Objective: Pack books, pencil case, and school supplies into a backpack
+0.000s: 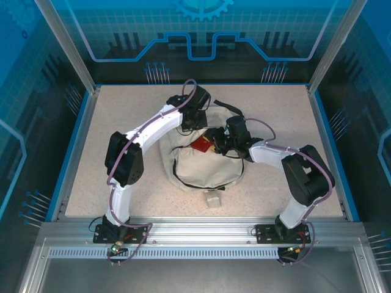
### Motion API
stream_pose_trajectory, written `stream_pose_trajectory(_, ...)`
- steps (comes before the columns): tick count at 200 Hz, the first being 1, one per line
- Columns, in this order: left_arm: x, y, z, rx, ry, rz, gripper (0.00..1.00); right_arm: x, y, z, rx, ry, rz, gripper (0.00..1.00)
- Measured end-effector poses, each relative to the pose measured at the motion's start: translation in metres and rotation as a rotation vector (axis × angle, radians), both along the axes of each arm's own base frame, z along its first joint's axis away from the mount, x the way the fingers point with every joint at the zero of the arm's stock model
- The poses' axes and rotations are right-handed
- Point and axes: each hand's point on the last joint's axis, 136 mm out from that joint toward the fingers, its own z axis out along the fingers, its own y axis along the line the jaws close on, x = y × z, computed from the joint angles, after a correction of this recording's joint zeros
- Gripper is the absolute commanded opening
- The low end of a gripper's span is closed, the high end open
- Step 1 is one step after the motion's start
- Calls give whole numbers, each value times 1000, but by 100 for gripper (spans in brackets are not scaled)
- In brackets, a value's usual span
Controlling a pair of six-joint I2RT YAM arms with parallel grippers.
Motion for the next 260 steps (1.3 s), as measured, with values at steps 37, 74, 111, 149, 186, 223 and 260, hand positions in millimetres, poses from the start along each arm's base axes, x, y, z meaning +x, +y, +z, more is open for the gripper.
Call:
stream_pose_trajectory(37,-2,0,-6,-1,9,-3,0,-27,1,9,-42,11,71,32)
stream_pose_trajectory(74,-3,-1,-9,-5,13,-5,0,-37,6,-2,-63,41,106,17)
stream_pose_trajectory(111,-3,-1,-7,-9,10,-6,0,-19,20,-11,-38,17,108,12)
stream_pose_trajectory(149,-3,2,-4,-17,8,-2,0,1,36,-8,7,-49,101,14)
stream_pose_trajectory(186,-2,3,1,-37,6,-2,17,10,43,-4,13,-79,118,29)
stream_pose_trajectory(223,-4,3,15,-90,-2,-18,52,-20,25,7,-68,-105,174,53)
stream_pose_trajectory(260,-9,26,46,-149,-47,9,70,-64,5,39,-286,-200,334,71)
